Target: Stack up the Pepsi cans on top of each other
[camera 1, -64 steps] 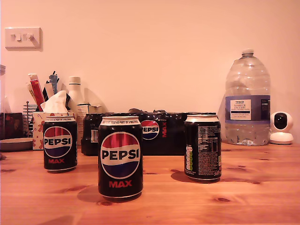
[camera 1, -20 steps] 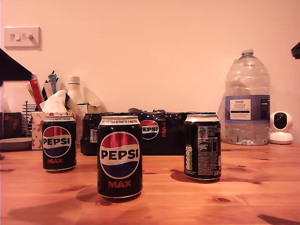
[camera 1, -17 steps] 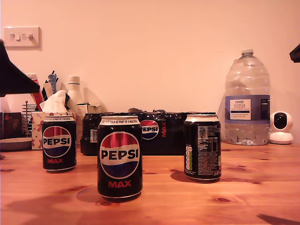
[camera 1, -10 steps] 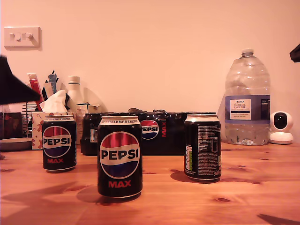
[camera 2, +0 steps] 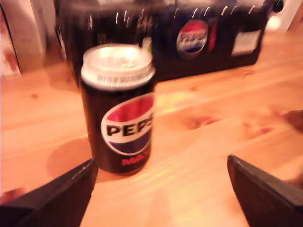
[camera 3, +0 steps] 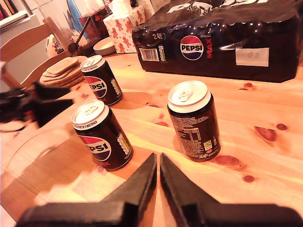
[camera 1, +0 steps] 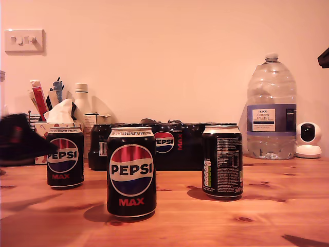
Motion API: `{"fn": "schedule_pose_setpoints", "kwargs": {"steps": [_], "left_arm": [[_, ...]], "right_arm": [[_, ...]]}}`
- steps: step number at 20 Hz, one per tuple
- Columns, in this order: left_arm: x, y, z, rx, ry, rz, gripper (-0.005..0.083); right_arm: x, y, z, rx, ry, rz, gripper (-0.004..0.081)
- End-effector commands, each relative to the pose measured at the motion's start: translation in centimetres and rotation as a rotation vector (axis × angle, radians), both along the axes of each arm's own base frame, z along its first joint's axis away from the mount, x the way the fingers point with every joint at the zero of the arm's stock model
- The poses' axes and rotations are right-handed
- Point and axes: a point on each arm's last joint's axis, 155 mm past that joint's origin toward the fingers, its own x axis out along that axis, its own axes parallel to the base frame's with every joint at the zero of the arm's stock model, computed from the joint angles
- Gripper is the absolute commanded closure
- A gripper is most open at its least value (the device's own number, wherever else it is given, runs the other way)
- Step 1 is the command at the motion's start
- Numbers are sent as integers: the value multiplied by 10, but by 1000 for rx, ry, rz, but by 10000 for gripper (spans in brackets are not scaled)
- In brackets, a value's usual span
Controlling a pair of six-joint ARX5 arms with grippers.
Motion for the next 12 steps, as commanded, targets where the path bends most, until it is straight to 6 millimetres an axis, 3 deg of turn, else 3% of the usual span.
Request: {"fn": "schedule_pose_setpoints", "kwargs": {"steps": [1,7,12], "left_arm": [[13,0,1,2,-20,-1,-17],[57,-4,-2,7,-33,-3,-17],[80,-13,-15,-1,9,-45,-17]], "right_arm": [[0,1,-3,-4,4,5,783],[1,0,-4,-6,3,-4,783],[3,-3,-4,-12,1,-20,783]]}}
